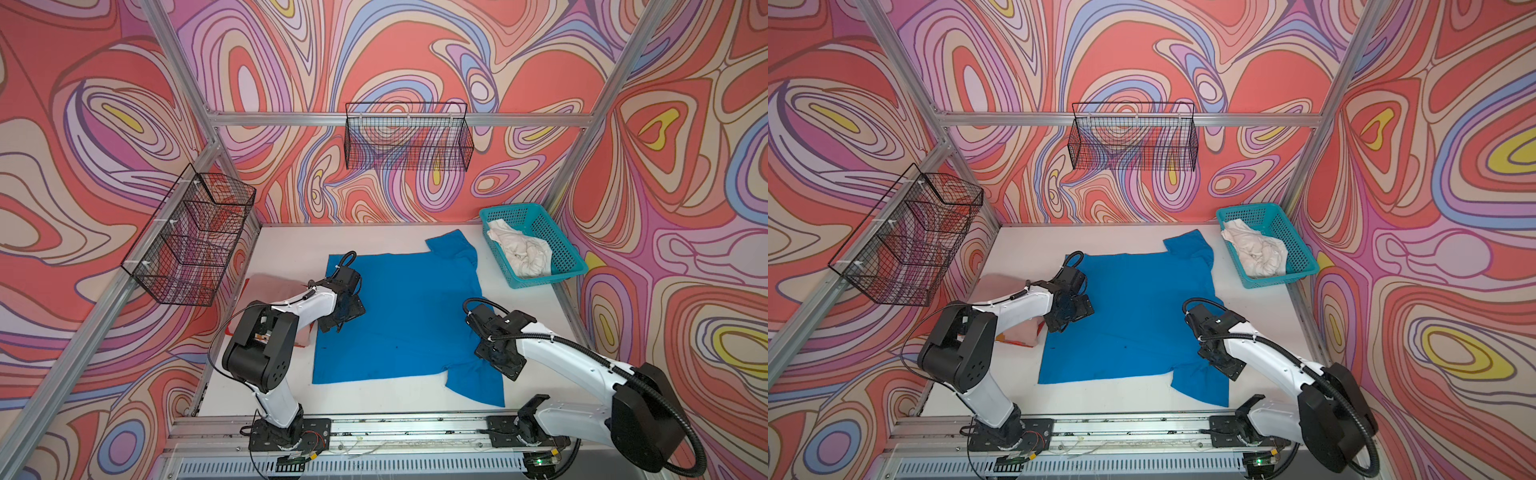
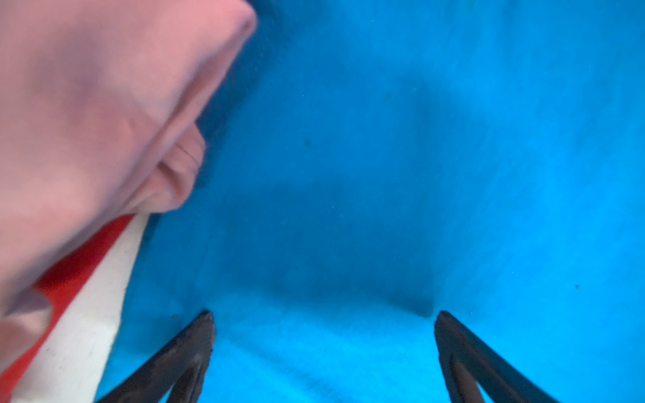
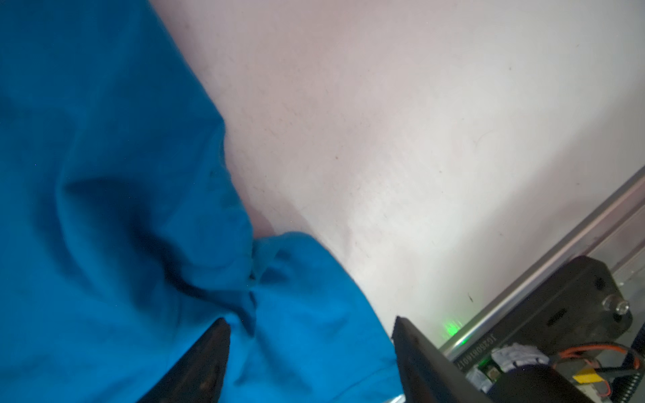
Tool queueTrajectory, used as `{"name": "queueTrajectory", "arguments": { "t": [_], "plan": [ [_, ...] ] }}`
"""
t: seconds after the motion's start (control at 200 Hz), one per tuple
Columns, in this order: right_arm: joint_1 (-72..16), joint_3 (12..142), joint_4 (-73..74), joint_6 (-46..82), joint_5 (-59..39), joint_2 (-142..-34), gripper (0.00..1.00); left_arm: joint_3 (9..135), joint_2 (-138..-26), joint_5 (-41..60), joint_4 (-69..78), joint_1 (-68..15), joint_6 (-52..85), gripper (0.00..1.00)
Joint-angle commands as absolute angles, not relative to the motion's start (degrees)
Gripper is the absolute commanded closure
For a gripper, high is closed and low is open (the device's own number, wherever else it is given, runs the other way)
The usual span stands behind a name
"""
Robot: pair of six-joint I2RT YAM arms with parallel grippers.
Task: Fold and stack the t-shirts
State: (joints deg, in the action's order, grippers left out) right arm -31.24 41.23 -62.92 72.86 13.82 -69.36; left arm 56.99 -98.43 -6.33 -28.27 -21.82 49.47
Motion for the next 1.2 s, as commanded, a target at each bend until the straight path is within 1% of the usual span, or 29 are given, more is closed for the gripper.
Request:
{"name": "queueTrajectory", "arguments": {
  "t": [0.0,0.23,0.421,0.516,0.671,0.756,0.881,0.956,1.107,1.197],
  "plan": [
    [-31.90,40.11,-66.88,74.43,10.60,-68.05,0.26,55.03,-98.69,-7.48,-31.13,-22.02,49.22,0.00],
    [-33.31,38.45,-65.30,75.75,9.06,-72.30,0.27,53.28,-96.52,-9.71,-31.81,-21.91,49.88,0.00],
    [-33.49,38.05,-62.03,74.33,9.58,-80.53,0.27,52.11,-94.78,-10.63,-32.19,-21.47,50.46,0.00],
    [-33.50,37.39,-60.46,74.03,9.91,-82.75,0.27,52.63,-94.57,-10.92,-32.72,-21.36,50.45,0.00],
    [-33.40,37.87,-59.50,73.62,10.55,-85.70,0.27,53.73,-94.31,-11.27,-33.18,-19.20,50.25,0.00],
    [-32.89,38.58,-60.46,74.31,11.24,-85.62,0.29,55.40,-94.73,-10.30,-33.44,-18.69,50.71,0.00],
    [-31.96,37.76,-60.57,74.92,10.86,-82.60,0.32,56.86,-94.91,-9.14,-33.73,-18.76,50.84,0.00],
    [-30.85,38.15,-61.54,74.97,10.30,-81.13,0.31,56.14,-94.49,-8.90,-33.37,-18.73,50.71,0.00],
    [-29.01,43.52,-67.47,75.29,14.92,-78.78,0.30,54.35,-94.34,-7.85,-32.39,-18.75,50.71,0.00],
    [-24.07,47.43,-70.53,71.89,17.88,-77.05,0.30,53.73,-94.18,-7.38,-32.11,-18.86,50.71,0.00]
  ]
}}
